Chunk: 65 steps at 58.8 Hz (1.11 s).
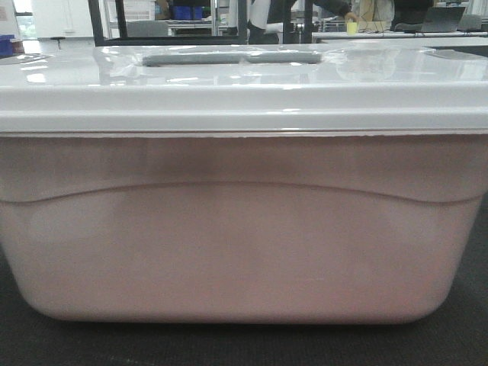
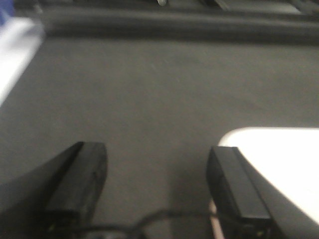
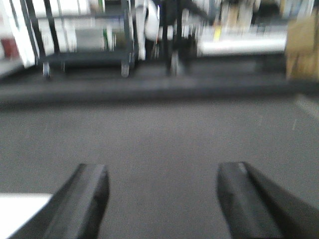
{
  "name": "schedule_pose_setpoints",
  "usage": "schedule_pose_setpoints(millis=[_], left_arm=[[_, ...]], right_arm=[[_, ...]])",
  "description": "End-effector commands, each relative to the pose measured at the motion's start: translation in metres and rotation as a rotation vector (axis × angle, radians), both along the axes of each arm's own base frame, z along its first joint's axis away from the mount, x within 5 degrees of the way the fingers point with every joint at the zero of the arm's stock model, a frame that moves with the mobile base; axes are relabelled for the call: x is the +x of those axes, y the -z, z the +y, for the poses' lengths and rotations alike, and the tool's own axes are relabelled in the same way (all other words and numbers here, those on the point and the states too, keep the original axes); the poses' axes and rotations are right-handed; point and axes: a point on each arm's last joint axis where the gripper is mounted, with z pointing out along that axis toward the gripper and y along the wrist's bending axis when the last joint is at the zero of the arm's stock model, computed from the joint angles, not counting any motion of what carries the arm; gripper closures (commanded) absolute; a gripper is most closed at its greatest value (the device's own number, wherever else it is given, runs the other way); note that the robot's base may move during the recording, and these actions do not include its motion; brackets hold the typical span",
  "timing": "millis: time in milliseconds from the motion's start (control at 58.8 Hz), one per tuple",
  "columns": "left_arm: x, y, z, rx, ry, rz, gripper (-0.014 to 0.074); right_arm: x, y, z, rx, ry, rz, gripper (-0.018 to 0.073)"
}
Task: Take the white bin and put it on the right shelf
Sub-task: 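Close both grippers on the white lid rims at the bin's ends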
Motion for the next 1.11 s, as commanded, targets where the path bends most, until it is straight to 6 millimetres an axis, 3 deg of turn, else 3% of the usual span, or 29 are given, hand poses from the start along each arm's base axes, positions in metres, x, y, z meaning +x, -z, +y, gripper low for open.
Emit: schedule_pose_setpoints(millis=[0,102,323,426,647,851,1089], left_arm=[[0.007,-0.014,-0.008,-0.102,0.057,0.052,0.0195],[0.018,-0.013,-0.019,-0.157,0.139,0.219,0.0195],[0.052,-0.013,-0.026,-0.113,0.231,0.436,0.0195],[0.064,-0.008,-0.023,-0.11,0.276,0.495,0.0195],[0.093,-0.001,-0.013,-0.315,0.442,0.486,0.0195],[0.121,0.024,-0.007,-0.388,0.564,0.585,0.0195],[0.14,0.04,0.004,-0.452,0.595,0.583,0.0197]], right_arm=[[0.008,-0.015,0.005,0.073,-0.047,0.095,-0.0058],[0.021,-0.018,0.012,0.136,-0.109,0.267,-0.0016],[0.049,-0.045,0.021,0.231,-0.198,0.394,0.0],[0.058,-0.047,0.021,0.249,-0.238,0.475,0.0],[0.081,-0.029,0.017,0.297,-0.388,0.607,0.0],[0.106,-0.004,0.014,0.398,-0.63,0.66,0.0],[0.12,0.03,-0.008,0.56,-0.704,0.627,0.0]])
